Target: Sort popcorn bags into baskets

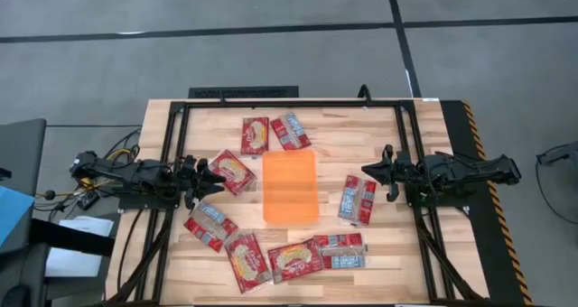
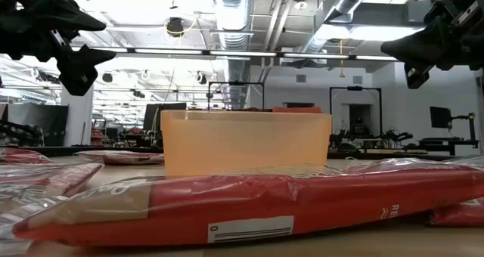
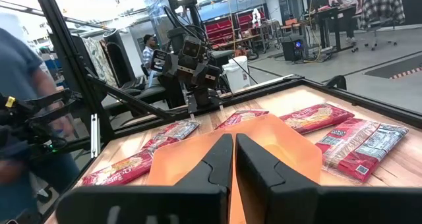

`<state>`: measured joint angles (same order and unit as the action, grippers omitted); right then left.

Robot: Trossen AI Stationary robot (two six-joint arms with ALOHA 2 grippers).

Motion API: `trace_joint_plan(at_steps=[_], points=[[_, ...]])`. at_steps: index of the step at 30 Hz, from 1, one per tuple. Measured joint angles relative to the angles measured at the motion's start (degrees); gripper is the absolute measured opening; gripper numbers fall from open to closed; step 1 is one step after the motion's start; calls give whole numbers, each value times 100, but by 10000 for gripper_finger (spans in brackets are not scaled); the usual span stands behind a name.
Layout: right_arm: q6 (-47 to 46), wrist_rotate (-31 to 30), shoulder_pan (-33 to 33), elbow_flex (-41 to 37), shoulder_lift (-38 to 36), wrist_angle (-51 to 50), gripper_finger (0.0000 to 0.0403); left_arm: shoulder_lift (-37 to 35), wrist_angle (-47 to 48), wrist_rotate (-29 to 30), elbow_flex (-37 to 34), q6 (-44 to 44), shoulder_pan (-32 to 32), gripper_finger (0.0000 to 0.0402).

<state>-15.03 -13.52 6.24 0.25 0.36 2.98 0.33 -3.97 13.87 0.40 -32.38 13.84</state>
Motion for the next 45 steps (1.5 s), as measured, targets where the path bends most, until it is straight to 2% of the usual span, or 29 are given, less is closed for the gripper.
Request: trace_joint_plan(at_steps=[29, 37, 42, 45], points=[[0, 0, 1, 0, -2, 0, 45, -1, -1, 44, -1, 128, -1, 197], [0, 0, 0, 0, -2, 2, 43, 0, -71, 736, 0, -267, -1, 197], [0, 0, 0, 0, -1, 0, 45, 1, -96, 1074, -1, -1057, -1, 197], [0, 0, 2, 1, -2, 0, 45, 1, -159, 1916, -1, -1153, 1, 197]])
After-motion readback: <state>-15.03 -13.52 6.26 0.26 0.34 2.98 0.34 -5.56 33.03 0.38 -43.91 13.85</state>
